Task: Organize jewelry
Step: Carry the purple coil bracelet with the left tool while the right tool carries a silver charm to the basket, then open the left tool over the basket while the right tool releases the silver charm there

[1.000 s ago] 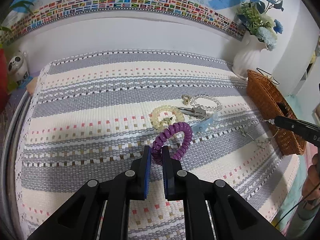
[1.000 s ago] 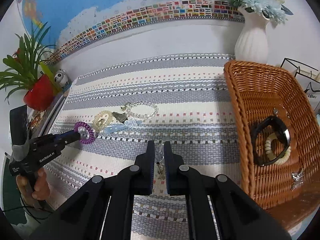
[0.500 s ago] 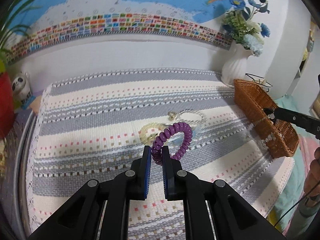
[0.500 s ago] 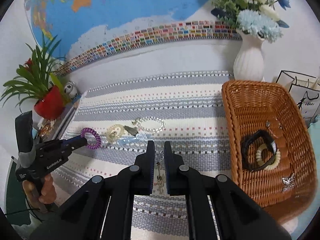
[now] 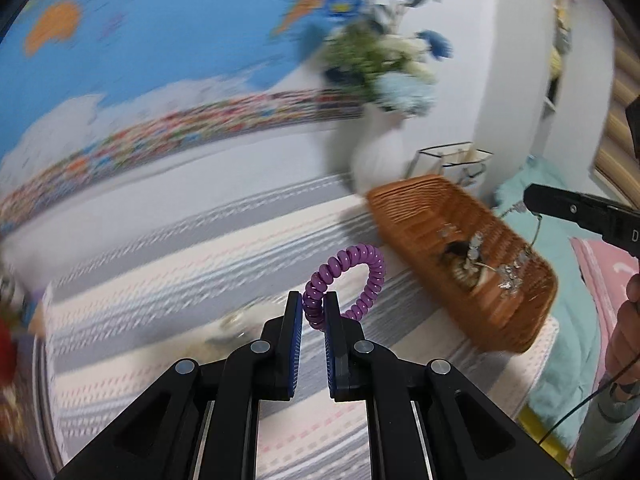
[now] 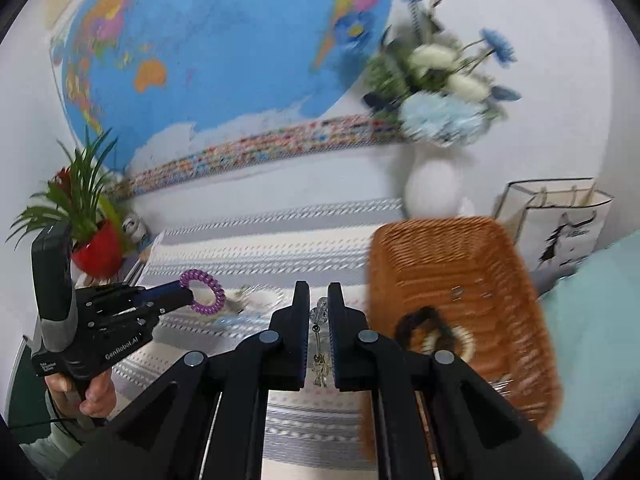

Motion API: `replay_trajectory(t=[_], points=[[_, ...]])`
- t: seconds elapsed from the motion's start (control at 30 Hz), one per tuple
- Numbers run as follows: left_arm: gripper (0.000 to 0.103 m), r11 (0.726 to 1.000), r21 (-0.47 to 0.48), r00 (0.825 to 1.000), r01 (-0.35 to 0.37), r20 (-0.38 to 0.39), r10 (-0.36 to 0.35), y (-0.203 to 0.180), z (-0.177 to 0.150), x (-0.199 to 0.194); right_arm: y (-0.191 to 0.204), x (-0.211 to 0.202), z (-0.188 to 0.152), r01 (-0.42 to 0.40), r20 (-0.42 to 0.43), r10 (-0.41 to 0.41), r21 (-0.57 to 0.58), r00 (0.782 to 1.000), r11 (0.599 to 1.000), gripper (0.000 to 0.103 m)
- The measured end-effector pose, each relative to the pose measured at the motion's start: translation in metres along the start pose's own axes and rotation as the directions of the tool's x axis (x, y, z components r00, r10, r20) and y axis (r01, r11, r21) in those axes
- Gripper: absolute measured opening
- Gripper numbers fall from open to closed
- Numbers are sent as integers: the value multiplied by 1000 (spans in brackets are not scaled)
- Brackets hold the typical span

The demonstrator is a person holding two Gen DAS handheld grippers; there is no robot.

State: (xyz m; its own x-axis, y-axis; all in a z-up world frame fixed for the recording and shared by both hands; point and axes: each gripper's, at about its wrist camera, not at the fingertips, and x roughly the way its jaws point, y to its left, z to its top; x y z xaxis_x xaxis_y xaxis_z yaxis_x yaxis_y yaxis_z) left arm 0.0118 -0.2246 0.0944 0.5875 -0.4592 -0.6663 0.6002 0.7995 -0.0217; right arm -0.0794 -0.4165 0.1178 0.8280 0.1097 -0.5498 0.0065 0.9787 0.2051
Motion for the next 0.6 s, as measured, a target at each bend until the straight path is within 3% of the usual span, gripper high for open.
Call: replay_trajectory(t=[0.37,0.6], points=[[10,990,103,995,101,-4,-101,-93,64,57,-86,-30,3,108,28,-111,94,993,990,10],[10,983,128,987,133,-106,-120,-121,90,133,-129,-7,-5,133,-26,-130,160,991,978,10]])
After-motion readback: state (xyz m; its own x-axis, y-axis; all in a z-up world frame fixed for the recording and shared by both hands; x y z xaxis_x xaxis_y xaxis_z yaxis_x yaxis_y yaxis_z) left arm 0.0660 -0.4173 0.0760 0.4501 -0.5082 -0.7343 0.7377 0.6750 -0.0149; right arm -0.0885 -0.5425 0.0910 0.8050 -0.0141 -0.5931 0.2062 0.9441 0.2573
